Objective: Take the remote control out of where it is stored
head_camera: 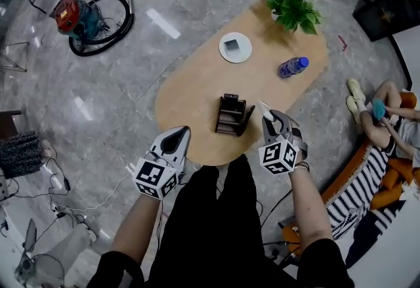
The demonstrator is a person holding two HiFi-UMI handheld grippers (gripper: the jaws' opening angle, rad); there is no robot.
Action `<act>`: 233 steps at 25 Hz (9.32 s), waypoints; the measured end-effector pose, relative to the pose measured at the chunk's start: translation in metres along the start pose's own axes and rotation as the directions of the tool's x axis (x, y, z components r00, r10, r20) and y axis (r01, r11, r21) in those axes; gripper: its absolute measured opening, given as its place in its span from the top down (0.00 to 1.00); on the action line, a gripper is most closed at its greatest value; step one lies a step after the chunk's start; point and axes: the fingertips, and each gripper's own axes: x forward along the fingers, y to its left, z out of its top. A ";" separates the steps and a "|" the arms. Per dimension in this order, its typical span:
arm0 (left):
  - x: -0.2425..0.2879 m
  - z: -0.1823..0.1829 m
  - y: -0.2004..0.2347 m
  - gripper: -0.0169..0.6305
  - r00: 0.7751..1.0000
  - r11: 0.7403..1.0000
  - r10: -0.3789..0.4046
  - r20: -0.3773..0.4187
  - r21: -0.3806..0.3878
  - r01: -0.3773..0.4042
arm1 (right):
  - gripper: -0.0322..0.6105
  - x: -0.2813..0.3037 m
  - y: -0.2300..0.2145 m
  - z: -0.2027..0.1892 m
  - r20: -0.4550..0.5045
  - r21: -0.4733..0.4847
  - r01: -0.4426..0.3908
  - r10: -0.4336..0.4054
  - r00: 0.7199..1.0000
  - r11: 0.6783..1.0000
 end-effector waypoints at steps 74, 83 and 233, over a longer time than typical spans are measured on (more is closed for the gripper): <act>0.063 -0.079 0.056 0.96 0.930 0.883 0.344 -0.129 -0.292 -0.367 | 0.78 0.264 0.013 -0.050 -0.155 -0.580 -0.308 0.268 0.951 0.754; 0.056 -0.080 0.059 0.96 0.939 0.896 0.319 -0.131 -0.280 -0.344 | 0.75 0.252 0.022 -0.057 -0.174 -0.511 -0.323 0.273 0.946 0.796; 0.138 -0.013 -0.022 0.80 0.835 0.717 -0.090 -0.543 0.546 0.433 | 0.89 -0.068 -0.030 0.022 0.135 0.451 -0.104 0.047 0.990 0.887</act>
